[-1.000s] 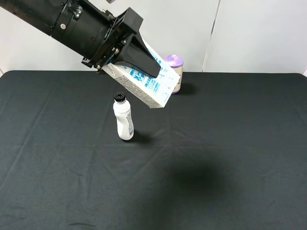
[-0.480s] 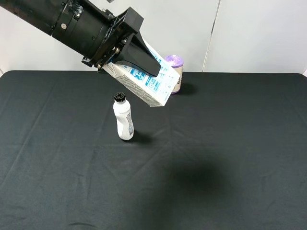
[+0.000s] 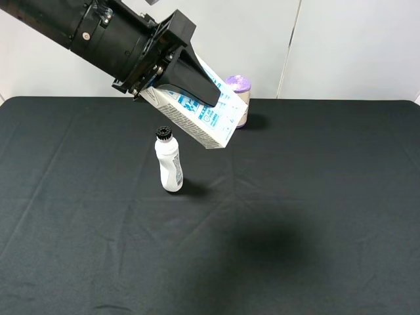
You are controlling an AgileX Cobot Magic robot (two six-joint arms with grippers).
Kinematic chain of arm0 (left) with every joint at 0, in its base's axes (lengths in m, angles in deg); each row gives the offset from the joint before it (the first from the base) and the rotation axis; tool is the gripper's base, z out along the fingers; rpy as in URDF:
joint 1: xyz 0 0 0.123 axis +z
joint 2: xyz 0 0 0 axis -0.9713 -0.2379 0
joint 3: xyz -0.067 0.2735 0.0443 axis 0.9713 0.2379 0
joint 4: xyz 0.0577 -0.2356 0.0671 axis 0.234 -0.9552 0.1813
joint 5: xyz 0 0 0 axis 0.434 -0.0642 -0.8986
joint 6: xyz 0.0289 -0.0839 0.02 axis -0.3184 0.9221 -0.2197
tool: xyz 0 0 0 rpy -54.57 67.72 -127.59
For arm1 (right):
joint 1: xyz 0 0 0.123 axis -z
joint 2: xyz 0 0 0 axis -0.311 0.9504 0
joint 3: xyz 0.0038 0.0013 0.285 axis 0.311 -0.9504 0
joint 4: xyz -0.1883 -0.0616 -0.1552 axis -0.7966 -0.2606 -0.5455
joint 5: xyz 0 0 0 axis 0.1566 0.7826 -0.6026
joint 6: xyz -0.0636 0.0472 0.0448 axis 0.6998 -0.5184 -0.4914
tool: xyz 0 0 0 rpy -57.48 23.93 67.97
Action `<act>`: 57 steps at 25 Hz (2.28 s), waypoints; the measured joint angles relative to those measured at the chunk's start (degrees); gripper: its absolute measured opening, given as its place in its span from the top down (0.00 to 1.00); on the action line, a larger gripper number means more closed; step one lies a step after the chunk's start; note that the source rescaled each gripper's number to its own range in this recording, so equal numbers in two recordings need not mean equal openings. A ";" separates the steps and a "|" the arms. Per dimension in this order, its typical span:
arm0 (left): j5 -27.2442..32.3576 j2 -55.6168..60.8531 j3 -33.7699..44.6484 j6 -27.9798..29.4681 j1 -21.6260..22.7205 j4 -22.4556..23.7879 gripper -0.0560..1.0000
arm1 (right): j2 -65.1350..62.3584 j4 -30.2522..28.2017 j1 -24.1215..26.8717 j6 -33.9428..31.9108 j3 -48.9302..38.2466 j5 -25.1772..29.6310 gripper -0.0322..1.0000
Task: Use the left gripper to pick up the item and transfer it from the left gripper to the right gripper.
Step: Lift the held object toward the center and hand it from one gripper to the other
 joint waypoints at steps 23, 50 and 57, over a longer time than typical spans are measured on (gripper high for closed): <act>3.86 0.00 0.00 -3.66 0.00 -0.65 0.95 | 31.72 16.39 -33.81 26.07 16.66 -7.96 0.00; -1.76 0.00 0.00 -5.97 0.00 -6.45 0.95 | 63.94 2.20 -52.00 28.09 28.03 -27.14 0.00; -1.77 -0.02 0.00 -7.89 0.00 -10.51 0.95 | 66.64 1.11 -52.00 27.91 28.03 -29.52 0.00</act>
